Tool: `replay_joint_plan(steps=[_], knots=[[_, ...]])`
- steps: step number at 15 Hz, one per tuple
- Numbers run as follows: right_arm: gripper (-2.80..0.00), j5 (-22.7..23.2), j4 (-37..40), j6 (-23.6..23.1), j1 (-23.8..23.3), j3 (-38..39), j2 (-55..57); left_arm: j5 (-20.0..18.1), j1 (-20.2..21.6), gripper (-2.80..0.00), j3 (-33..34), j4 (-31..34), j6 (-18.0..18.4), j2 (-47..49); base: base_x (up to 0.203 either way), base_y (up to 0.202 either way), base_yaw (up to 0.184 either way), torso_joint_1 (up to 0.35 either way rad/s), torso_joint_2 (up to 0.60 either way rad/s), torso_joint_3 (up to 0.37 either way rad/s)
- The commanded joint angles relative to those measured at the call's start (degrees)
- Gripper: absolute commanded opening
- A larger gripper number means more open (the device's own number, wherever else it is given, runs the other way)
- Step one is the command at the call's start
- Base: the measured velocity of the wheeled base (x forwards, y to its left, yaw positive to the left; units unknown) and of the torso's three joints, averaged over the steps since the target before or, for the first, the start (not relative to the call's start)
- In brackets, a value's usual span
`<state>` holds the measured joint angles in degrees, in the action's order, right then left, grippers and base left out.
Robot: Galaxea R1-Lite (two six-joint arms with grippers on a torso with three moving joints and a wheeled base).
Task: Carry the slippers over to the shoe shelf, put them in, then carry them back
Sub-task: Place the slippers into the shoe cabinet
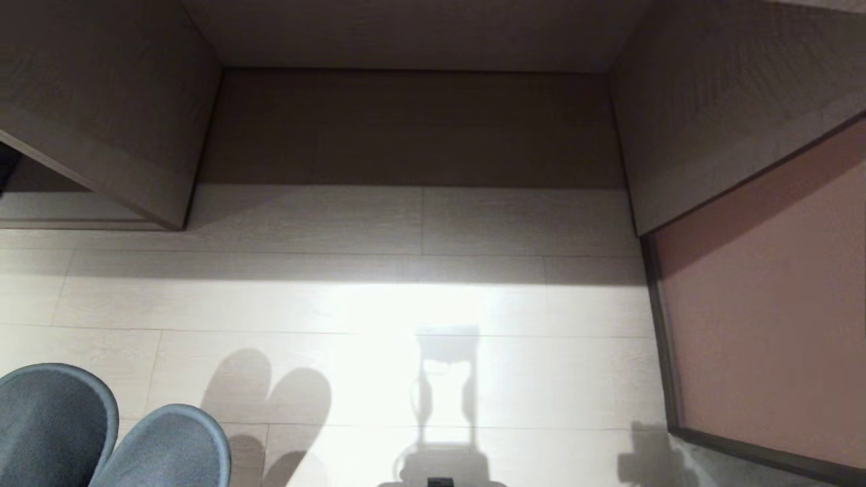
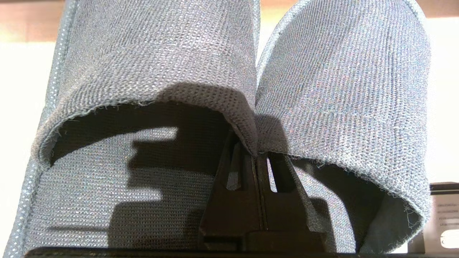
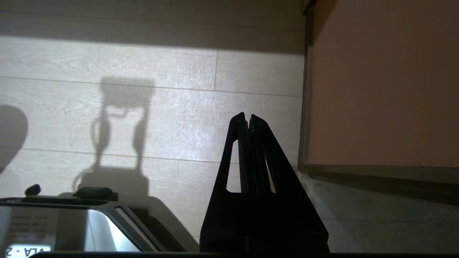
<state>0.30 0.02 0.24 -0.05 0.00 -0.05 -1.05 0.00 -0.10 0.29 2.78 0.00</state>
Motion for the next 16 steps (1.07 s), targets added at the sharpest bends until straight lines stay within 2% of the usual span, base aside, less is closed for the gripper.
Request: replay_joint_plan(steps=[1,16], knots=[[-2.80,0.05,-0.02,0.02,0.00,0.00,-0.04,-0.01,0.00,-2.80,0.01,-0.03,0.03,0.09,0.000,0.000,0.000,0.002,0.00,0.204],[-2.80,0.05,-0.02,0.02,-0.03,0.00,-0.04,-0.01,0.00,-2.80,0.01,-0.03,0.04,0.09,0.000,0.000,0.000,0.002,0.00,0.205]])
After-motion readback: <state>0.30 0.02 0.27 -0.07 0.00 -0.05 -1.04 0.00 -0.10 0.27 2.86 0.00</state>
